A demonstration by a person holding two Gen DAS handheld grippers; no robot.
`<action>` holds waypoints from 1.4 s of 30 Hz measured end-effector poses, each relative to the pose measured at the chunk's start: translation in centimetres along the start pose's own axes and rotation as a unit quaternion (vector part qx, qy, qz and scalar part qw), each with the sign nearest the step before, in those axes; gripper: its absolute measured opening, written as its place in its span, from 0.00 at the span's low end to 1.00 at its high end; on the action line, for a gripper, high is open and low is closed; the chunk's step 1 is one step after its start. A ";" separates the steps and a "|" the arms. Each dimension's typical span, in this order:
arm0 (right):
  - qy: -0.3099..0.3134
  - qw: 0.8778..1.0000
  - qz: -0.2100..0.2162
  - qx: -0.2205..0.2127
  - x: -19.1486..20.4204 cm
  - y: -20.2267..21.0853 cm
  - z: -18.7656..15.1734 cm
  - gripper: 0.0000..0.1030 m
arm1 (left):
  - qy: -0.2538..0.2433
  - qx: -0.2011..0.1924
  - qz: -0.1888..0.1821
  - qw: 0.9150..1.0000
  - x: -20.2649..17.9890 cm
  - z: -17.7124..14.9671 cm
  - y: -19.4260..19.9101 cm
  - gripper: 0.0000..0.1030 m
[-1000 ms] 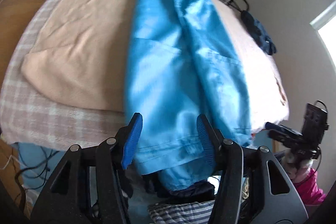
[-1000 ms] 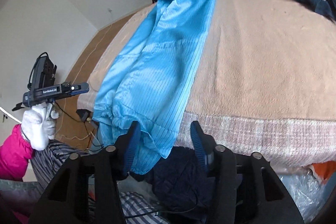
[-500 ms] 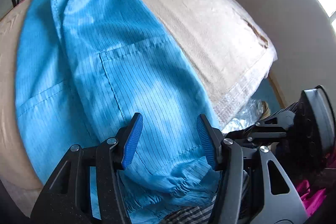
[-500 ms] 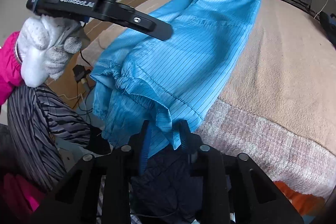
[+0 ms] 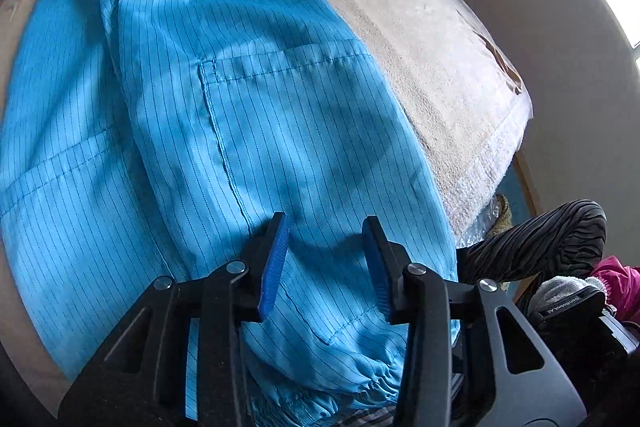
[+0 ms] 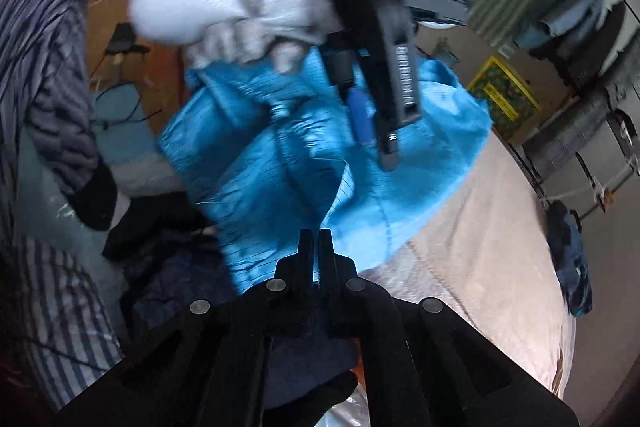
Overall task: Fold large clothes
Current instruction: 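Open the right gripper while the left gripper holds the folded hem end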
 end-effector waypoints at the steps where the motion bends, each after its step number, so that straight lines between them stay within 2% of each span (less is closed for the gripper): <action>1: -0.019 0.999 0.026 0.005 -0.2 0.4 -0.3 0.01 | -0.002 -0.001 0.001 1.000 -0.1 -0.2 0.0 0.40; 3: -0.075 0.995 0.068 0.009 -1.7 1.1 -0.9 0.01 | -0.006 -0.004 0.007 1.000 -0.4 0.0 -0.1 0.40; 5: -0.147 0.986 0.080 0.018 -4.6 1.6 -1.9 0.02 | -0.018 -0.010 0.020 1.000 -1.3 -0.3 0.4 0.39; 6: -0.185 0.979 0.084 0.023 -6.1 1.7 -2.4 0.04 | -0.021 -0.016 0.014 1.000 -1.7 -0.5 1.0 0.39; 7: -0.231 0.969 0.089 0.024 -7.9 1.7 -3.1 0.06 | -0.025 -0.020 0.004 0.999 -2.3 -0.7 1.5 0.39; 10: -0.368 0.922 0.122 0.010 -12.8 1.1 -4.7 0.08 | -0.062 -0.019 0.007 0.998 -4.2 -2.1 2.7 0.39; 13: -0.442 0.884 0.150 -0.001 -15.4 -0.4 -5.2 0.08 | -0.089 -0.011 0.014 0.996 -5.0 -4.3 2.7 0.39; 14: -0.452 0.878 0.155 0.002 -15.8 -0.9 -5.2 0.08 | -0.102 -0.009 0.025 0.994 -5.0 -5.2 2.4 0.39; 17: -0.451 0.880 0.149 0.016 -16.2 -2.1 -5.3 0.08 | -0.135 -0.014 0.054 0.989 -5.5 -7.2 1.6 0.39; 19: -0.462 0.872 0.160 0.025 -16.5 -2.6 -5.8 0.08 | -0.134 -0.027 0.051 0.989 -5.7 -7.4 2.3 0.39; 22: -0.475 0.860 0.184 0.033 -16.9 -3.1 -6.0 0.11 | -0.097 -0.067 0.037 0.992 -4.7 -7.6 6.2 0.39; 23: -0.479 0.856 0.193 0.034 -17.3 -3.1 -6.3 0.25 | -0.063 -0.082 0.026 0.994 -3.6 -7.6 8.0 0.40; 24: -0.483 0.852 0.199 0.033 -17.5 -3.2 -6.5 0.46 | -0.018 -0.094 0.016 0.995 -1.8 -7.7 9.7 0.49; 25: -0.488 0.849 0.199 0.030 -17.9 -3.2 -6.7 0.55 | 0.031 -0.102 0.009 0.994 0.3 -8.0 11.0 0.57; 26: -0.494 0.846 0.199 0.025 -18.3 -3.2 -6.8 0.59 | 0.073 -0.109 0.005 0.991 2.2 -8.3 11.9 0.66; 28: -0.505 0.834 0.223 0.025 -19.1 -3.8 -6.9 0.59 | 0.146 -0.120 0.003 0.982 6.2 -9.4 13.2 0.66; 30: -0.514 0.821 0.249 0.026 -19.1 -4.7 -7.0 0.59 | 0.222 -0.118 -0.004 0.968 9.9 -10.6 13.4 0.66; 32: -0.515 0.815 0.262 0.032 -18.0 -5.2 -6.5 0.59 | 0.269 -0.105 -0.034 0.957 12.0 -11.6 12.7 0.66; 33: -0.514 0.815 0.266 0.029 -18.0 -5.3 -6.3 0.59 | 0.283 -0.097 -0.037 0.954 12.5 -11.9 12.2 0.66; 35: -0.514 0.813 0.271 0.030 -17.7 -5.8 -5.6 0.59 | 0.289 -0.076 -0.044 0.953 12.9 -12.4 11.1 0.66; 36: -0.520 0.807 0.277 0.031 -17.7 -6.0 -5.5 0.59 | 0.288 -0.068 -0.050 0.954 12.8 -12.8 10.7 0.66; 37: -0.531 0.796 0.290 0.031 -17.7 -6.1 -5.4 0.58 | 0.284 -0.063 -0.061 0.955 12.6 -12.9 10.3 0.66; 39: -0.539 0.782 0.312 0.027 -17.2 -6.5 -5.2 0.54 | 0.277 -0.067 -0.073 0.956 11.9 -12.8 10.0 0.65; 40: -0.538 0.782 0.315 0.027 -17.2 -6.8 -4.9 0.52 | 0.279 -0.066 -0.087 0.954 11.7 -12.7 9.8 0.63; 42: -0.537 0.778 0.325 0.030 -16.6 -7.3 -4.4 0.42 | 0.278 -0.064 -0.105 0.953 11.2 -12.2 9.6 0.49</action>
Point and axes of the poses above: each gripper's, at about its wrist camera, not at the fingertips, and y roughly against the way its jaws point, x to its left, z to its top, the point moved 1 cm from there along -y, roughly the way its jaws point, and after that the axes turned 7 degrees about -x, right-handed, at the moved point
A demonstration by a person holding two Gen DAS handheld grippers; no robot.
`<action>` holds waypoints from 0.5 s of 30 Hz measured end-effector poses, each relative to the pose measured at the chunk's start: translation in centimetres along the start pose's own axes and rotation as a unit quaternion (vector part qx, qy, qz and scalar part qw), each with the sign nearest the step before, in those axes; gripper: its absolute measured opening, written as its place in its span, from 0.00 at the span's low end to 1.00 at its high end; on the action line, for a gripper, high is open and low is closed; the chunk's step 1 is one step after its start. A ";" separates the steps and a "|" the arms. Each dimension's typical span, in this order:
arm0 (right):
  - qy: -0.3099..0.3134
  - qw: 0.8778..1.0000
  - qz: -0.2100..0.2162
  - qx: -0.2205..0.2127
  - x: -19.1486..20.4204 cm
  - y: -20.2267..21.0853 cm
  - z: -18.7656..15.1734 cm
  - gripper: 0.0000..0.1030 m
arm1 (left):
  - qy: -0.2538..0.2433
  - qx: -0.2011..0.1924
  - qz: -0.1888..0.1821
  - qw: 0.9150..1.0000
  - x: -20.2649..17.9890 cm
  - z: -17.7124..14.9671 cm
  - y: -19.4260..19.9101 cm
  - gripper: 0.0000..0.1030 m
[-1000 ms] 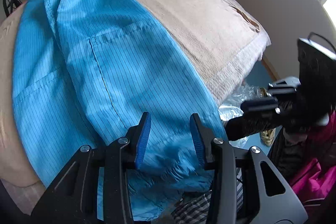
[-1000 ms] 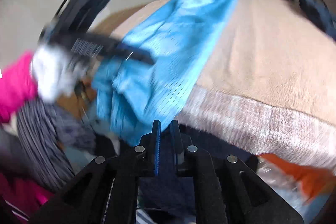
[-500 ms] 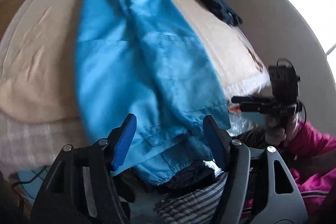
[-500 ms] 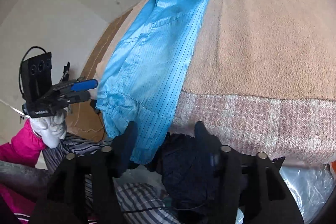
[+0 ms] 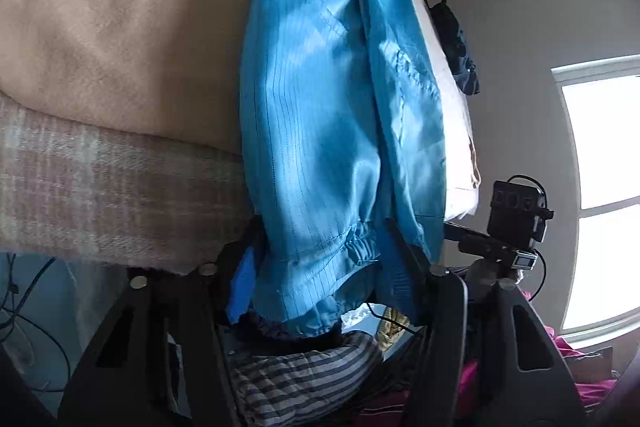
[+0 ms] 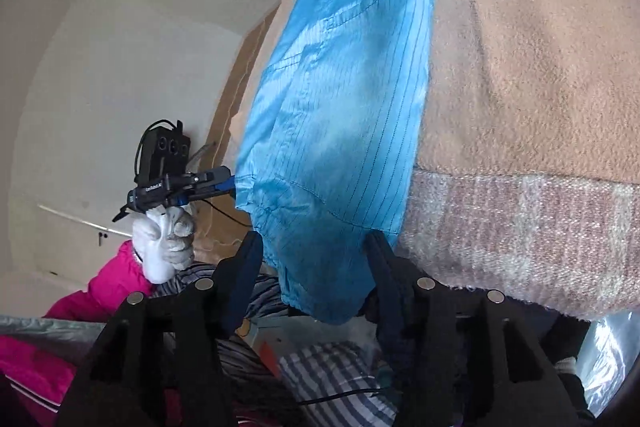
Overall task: Fold large clothes
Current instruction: 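Open the right gripper while the left gripper holds the folded hem end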
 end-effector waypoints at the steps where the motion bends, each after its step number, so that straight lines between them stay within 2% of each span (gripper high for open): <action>1: -0.002 1.000 0.006 0.005 0.1 -0.5 0.1 0.41 | -0.010 0.003 -0.002 1.000 -0.5 0.0 -0.1 0.48; 4: 0.016 1.000 -0.008 0.015 0.3 -1.1 -0.4 0.40 | -0.028 0.010 -0.001 1.000 -0.5 0.1 0.1 0.48; 6: 0.004 1.000 -0.004 0.026 -0.8 -1.8 -0.8 0.41 | -0.009 0.019 0.005 1.000 0.4 0.1 -0.6 0.48; 8: -0.008 0.999 -0.006 0.035 -1.6 -2.5 -1.3 0.40 | 0.006 0.015 -0.010 1.000 0.9 0.0 -0.7 0.48; 10: -0.009 0.999 -0.001 0.040 -1.6 -2.5 -1.5 0.24 | -0.003 0.016 -0.001 1.000 0.8 -0.1 -0.6 0.42; 11: -0.010 0.999 0.002 0.046 -1.6 -2.6 -1.5 0.06 | -0.006 0.015 0.005 1.000 0.9 -0.1 -0.5 0.32; 12: -0.013 0.999 0.004 0.045 -1.6 -2.4 -1.4 0.05 | -0.005 0.016 0.007 1.000 1.0 -0.2 -0.5 0.22; 13: -0.014 0.999 0.009 0.042 -1.4 -2.1 -1.4 0.05 | -0.002 0.014 0.007 1.000 1.2 -0.2 -0.4 0.19; 15: -0.003 0.999 0.017 0.042 -1.0 -1.0 -1.2 0.05 | 0.003 0.007 -0.005 1.000 1.4 -0.2 0.2 0.18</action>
Point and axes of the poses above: each gripper's, at about its wrist camera, not at the fingertips, and y roughly against the way its jaws point, x to its left, z to its top, the point moved 1 cm from there along -y, roughly the way its jaws point, and after that the axes turned 7 degrees about -x, right-handed, at the moved point
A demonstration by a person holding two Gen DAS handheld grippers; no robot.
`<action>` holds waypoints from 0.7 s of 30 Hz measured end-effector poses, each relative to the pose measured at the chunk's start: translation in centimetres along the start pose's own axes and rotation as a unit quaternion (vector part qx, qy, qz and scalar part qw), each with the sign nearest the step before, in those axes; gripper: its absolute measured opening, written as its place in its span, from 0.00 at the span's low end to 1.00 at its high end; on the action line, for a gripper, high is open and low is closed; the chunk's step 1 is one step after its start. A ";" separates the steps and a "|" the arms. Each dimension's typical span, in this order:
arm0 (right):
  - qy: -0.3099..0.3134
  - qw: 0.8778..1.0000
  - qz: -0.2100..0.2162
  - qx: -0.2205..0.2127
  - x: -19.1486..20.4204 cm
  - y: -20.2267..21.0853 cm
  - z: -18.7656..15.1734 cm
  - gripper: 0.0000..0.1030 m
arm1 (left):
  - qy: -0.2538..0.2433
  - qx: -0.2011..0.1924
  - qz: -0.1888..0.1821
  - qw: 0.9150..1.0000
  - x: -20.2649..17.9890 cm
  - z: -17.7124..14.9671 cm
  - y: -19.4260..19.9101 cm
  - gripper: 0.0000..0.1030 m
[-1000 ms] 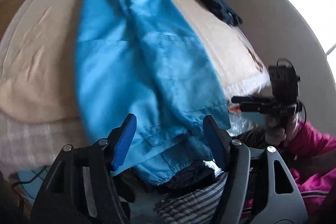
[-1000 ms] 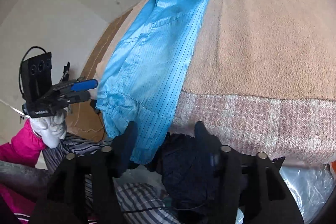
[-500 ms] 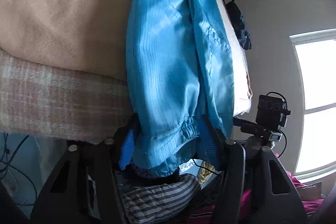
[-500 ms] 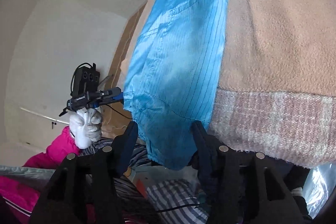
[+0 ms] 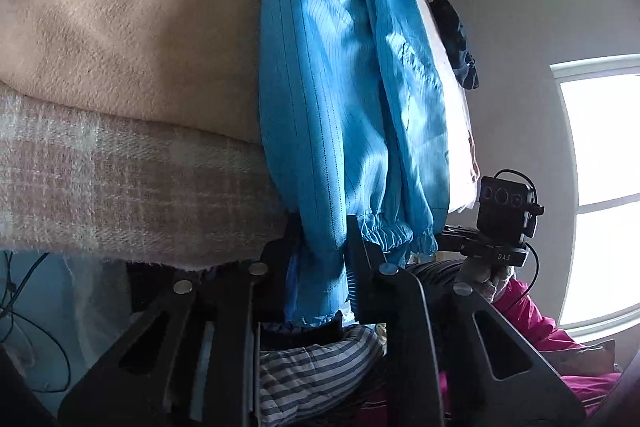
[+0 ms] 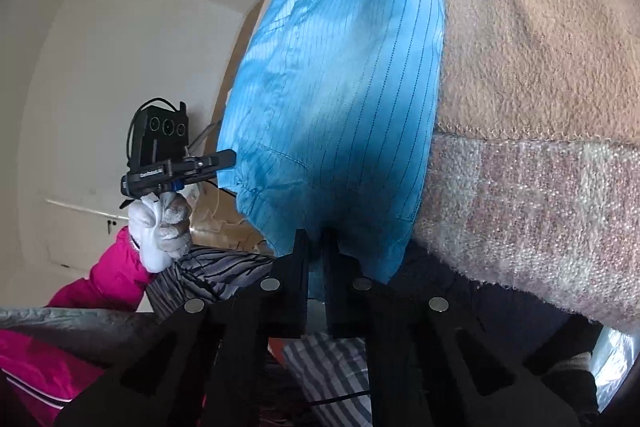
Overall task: Fold large clothes
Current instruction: 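Open the right gripper while the left gripper holds the folded hem end, then lay the hanging blue coat flat on the bed and open both grippers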
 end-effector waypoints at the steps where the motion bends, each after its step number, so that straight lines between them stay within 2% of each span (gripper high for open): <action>1: 0.017 1.000 -0.011 0.000 0.4 0.6 0.0 0.05 | -0.005 -0.001 0.001 1.000 -0.1 -0.1 0.1 0.19; 2: 0.026 0.999 -0.021 0.000 0.7 1.2 0.1 0.06 | -0.009 -0.002 0.011 1.000 -0.1 -0.2 0.1 0.21; 3: 0.025 0.999 -0.030 0.002 0.7 1.9 0.2 0.10 | -0.004 0.003 0.016 1.000 0.1 -0.3 -0.2 0.33; 4: 0.018 0.999 -0.035 0.006 0.4 2.4 0.3 0.17 | 0.006 0.008 0.010 1.000 0.5 -0.4 -0.4 0.38; 6: 0.006 0.999 -0.047 -0.013 -0.2 3.5 0.6 0.58 | 0.027 0.004 -0.009 1.000 1.1 -0.3 -0.3 0.41; 8: -0.016 0.999 -0.036 -0.028 -1.1 3.6 1.1 0.59 | 0.030 0.005 -0.013 0.999 1.2 -0.1 -0.3 0.41; 11: -0.019 1.000 -0.019 -0.014 -1.2 2.7 1.3 0.59 | 0.016 0.008 -0.002 1.000 0.8 -0.1 -0.5 0.40; 13: -0.012 0.999 -0.034 0.001 -1.1 1.5 1.2 0.54 | 0.016 0.010 0.003 1.000 0.6 0.0 -0.6 0.27; 14: -0.017 0.999 -0.029 0.008 -1.3 0.9 1.2 0.44 | 0.016 0.010 0.010 1.000 0.7 -0.1 -0.7 0.17; 15: -0.025 0.999 -0.022 0.012 -1.5 0.4 1.2 0.28 | 0.017 0.010 0.014 1.000 0.7 0.0 -0.8 0.14; 16: -0.034 0.999 -0.015 0.018 -1.7 -0.1 1.3 0.21 | 0.019 0.010 0.013 1.000 0.8 -0.1 -0.8 0.13; 17: -0.040 0.999 -0.008 0.021 -1.8 -0.4 1.4 0.08 | 0.020 0.008 0.010 1.000 0.6 -0.1 -0.8 0.09; 21: -0.052 0.998 0.028 0.012 -1.3 0.5 1.7 0.04 | 0.016 -0.003 -0.005 1.000 0.1 0.0 0.6 0.05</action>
Point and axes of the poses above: each gripper's, at about its wrist camera, not at the fingertips, and y roughly against the way its jaws point, x to its left, z to its top, the point moved 1 cm from there along -y, roughly the way its jaws point, and after that the axes turned 7 degrees about -x, right-handed, at the moved point
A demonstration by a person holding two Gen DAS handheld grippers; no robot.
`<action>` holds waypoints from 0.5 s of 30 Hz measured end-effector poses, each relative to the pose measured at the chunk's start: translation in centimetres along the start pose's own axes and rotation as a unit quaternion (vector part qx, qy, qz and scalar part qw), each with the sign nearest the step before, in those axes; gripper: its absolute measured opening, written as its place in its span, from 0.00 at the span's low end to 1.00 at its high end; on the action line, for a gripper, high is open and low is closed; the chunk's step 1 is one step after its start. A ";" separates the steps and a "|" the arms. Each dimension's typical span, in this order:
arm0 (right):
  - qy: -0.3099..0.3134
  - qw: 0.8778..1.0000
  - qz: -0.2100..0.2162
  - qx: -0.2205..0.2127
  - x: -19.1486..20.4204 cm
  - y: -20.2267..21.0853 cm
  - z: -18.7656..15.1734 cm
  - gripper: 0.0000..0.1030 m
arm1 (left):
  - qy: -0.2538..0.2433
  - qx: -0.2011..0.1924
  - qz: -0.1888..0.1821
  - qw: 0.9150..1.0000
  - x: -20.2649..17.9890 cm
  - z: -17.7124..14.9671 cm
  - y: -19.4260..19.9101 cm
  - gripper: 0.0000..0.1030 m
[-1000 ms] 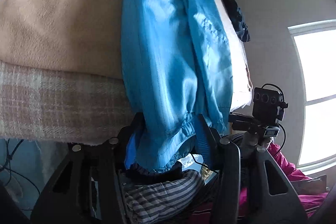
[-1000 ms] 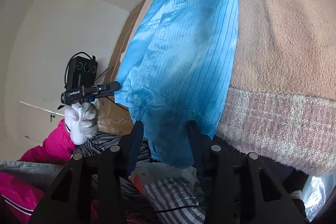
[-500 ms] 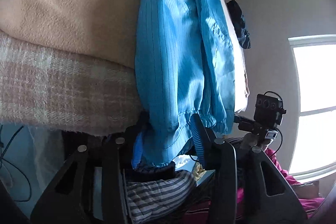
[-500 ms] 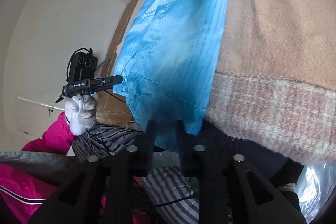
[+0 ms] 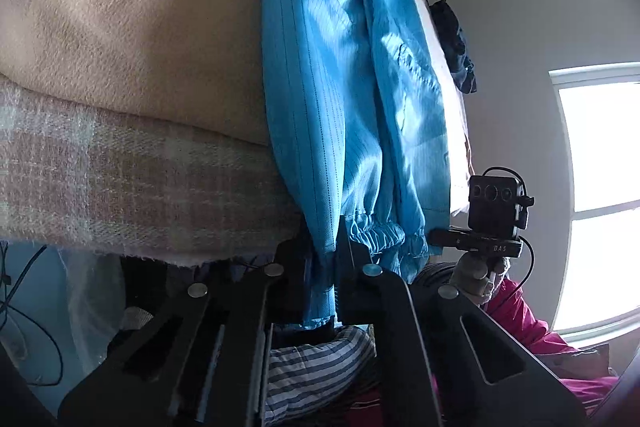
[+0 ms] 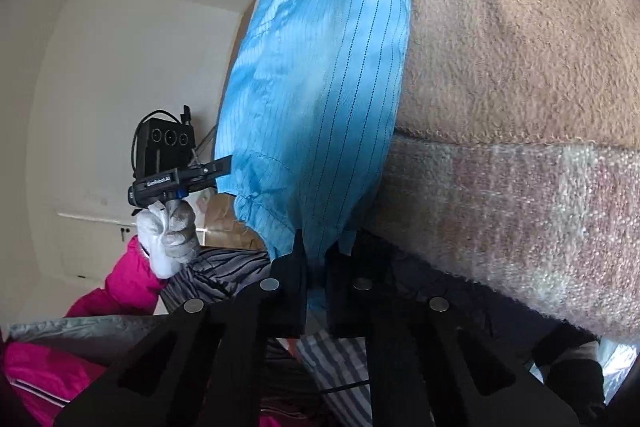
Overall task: Fold large clothes
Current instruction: 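Lay the hanging blue coat flat on the bed and open both grippers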
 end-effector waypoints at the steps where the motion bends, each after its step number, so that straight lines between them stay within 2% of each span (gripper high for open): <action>1: 0.002 1.000 0.009 -0.006 0.4 0.5 0.1 0.03 | 0.005 -0.004 -0.006 1.000 -0.1 0.0 0.2 0.05; 7: -0.016 0.997 0.055 -0.047 1.5 3.1 1.2 0.03 | 0.026 -0.037 -0.068 0.997 -2.0 1.3 2.3 0.04; 11: -0.014 0.994 0.072 -0.077 2.7 4.6 3.4 0.03 | 0.006 -0.057 -0.083 0.995 -4.4 4.0 3.1 0.03; 15: 0.009 0.993 0.065 -0.096 4.3 5.4 6.7 0.03 | -0.007 -0.072 -0.087 0.994 -6.1 7.7 2.9 0.03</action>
Point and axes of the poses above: each gripper's, at about its wrist camera, not at the fingertips, and y roughly against the way its jaws point, x to its left, z to its top, the point moved 1 cm from there along -y, roughly the way its jaws point, and after that the axes turned 7 degrees about -x, right-handed, at the moved point
